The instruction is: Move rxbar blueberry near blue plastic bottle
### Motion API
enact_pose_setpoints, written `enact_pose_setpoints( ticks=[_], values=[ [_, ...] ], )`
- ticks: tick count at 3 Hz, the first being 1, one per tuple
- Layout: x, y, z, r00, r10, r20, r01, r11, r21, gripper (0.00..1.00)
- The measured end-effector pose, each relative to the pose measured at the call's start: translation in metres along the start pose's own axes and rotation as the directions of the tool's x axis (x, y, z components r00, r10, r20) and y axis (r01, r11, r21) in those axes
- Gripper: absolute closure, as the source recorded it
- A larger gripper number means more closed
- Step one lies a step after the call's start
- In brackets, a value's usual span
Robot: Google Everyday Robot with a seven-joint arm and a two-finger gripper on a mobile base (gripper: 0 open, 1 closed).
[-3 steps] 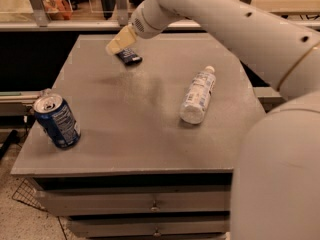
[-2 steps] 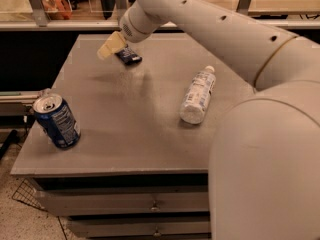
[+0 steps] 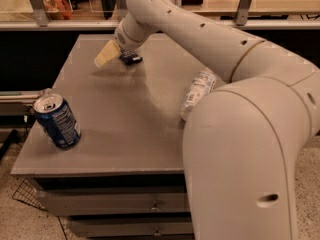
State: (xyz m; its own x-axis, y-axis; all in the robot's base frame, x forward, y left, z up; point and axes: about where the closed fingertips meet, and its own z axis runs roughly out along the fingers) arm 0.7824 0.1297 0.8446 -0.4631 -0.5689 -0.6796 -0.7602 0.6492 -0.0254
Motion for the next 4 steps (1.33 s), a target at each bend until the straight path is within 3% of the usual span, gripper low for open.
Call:
enact_pose_setpoints(
  ticks=[1,2,3,4],
  values=[
    [0.008,-0.009,0.015,0.999,0.049,-0.010,-0.049,0.9986,-0.022,0.00],
    [0.014,-0.025,0.019,0.994,0.106,0.004,-0.106,0.9940,-0.026,0.22],
    [0.013,-0.038,0.008,0.992,0.119,0.028,-0.119,0.9928,-0.008,0.45],
    [0.018,-0.038,-0.002,0.995,0.097,0.027,-0.098,0.9952,0.003,0.76]
  ],
)
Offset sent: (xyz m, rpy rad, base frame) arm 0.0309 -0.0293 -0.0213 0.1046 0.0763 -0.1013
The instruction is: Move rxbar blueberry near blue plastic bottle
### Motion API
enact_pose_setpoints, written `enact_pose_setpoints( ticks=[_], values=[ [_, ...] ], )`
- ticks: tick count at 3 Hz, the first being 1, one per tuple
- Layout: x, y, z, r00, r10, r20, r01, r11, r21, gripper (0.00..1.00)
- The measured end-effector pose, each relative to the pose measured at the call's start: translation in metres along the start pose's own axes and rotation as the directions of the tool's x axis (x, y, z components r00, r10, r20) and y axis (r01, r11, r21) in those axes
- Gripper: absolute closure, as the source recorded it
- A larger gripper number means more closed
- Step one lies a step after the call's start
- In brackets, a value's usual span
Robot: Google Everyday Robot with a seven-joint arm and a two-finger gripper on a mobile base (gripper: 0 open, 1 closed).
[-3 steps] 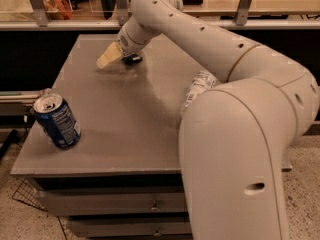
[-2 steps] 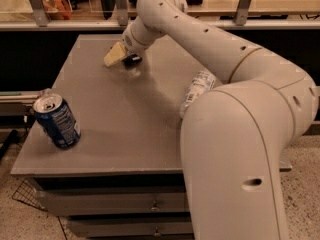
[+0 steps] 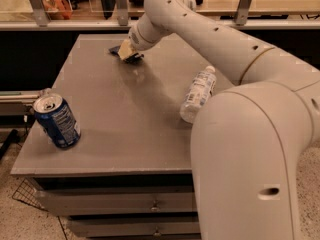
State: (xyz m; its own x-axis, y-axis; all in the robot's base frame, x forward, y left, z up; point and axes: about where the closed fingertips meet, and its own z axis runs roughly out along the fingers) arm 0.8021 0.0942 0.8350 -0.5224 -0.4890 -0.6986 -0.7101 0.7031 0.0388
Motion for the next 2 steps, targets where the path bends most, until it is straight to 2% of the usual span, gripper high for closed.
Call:
enact_pose_setpoints(
  ticks=[1,2],
  values=[
    [0.006,0.002,-0.008,1.000,-0.014,-0.005,0.014,0.9999,0.004,0.98],
    [0.006,-0.015,-0.049,0.998,-0.040,0.050,0.038,0.9983,0.043,1.00]
  ],
)
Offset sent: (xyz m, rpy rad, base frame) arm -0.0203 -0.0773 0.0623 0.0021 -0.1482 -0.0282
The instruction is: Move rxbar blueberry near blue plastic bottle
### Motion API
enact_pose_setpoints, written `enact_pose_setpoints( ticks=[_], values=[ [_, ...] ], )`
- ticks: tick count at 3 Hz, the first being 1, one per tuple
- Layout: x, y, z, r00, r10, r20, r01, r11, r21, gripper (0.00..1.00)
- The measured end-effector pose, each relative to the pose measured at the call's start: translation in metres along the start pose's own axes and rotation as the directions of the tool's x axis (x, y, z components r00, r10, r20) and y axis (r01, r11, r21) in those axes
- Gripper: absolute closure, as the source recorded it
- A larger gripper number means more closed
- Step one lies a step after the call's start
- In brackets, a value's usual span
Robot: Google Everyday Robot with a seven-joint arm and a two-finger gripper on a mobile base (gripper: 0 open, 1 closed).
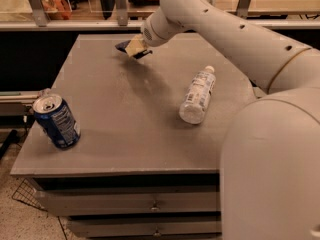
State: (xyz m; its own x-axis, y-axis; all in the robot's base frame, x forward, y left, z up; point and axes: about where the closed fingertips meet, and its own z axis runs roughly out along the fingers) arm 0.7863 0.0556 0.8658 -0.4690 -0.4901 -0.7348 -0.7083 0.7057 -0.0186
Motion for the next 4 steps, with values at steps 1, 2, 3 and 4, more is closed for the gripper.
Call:
enact_pose_setpoints(
  ticks=[1,2,3,4],
  values=[
    [0.009,-0.043,-0.064,0.997,-0.030,0.069,0.026,0.9978,0.061,1.00],
    [0.036,-0.079,-0.112,0.995,-0.036,0.091,0.026,0.9934,0.112,1.00],
    [0.094,-0.129,-0.173,0.994,-0.008,0.107,-0.011,0.9841,0.177,1.00],
    [0.143,-0.161,-0.220,0.994,0.019,0.107,-0.042,0.9744,0.221,1.00]
  ],
)
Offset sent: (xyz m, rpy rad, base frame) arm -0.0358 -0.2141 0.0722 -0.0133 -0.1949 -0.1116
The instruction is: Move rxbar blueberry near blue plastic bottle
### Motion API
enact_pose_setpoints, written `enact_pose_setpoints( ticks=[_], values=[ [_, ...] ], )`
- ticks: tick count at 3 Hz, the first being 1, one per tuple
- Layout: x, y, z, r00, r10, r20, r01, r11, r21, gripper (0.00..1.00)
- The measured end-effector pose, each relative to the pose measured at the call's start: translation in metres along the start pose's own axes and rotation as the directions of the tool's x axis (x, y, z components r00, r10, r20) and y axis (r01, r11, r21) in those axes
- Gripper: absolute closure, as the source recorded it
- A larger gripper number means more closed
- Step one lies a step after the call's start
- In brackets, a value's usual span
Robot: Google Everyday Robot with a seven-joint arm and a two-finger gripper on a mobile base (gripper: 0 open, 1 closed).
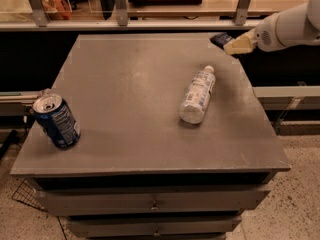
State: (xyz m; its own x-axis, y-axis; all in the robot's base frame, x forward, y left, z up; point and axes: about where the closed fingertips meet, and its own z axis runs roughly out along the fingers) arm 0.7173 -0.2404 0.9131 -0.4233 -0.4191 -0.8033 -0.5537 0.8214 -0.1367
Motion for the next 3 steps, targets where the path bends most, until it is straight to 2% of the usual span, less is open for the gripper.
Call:
enact_pose_setpoints(
  ticks=[1,2,3],
  values=[
    [0.032,-0.026,-0.038,1.000,0.006,-0.001,-0.006,0.9998,0.021,1.00],
    [0.055,-0.024,-0.055,1.000,-0.026,-0.004,0.026,0.9991,-0.034,1.00],
    [0.065,-0.001,-0.055,0.993,-0.118,-0.007,0.116,0.9830,-0.142,1.00]
  ],
)
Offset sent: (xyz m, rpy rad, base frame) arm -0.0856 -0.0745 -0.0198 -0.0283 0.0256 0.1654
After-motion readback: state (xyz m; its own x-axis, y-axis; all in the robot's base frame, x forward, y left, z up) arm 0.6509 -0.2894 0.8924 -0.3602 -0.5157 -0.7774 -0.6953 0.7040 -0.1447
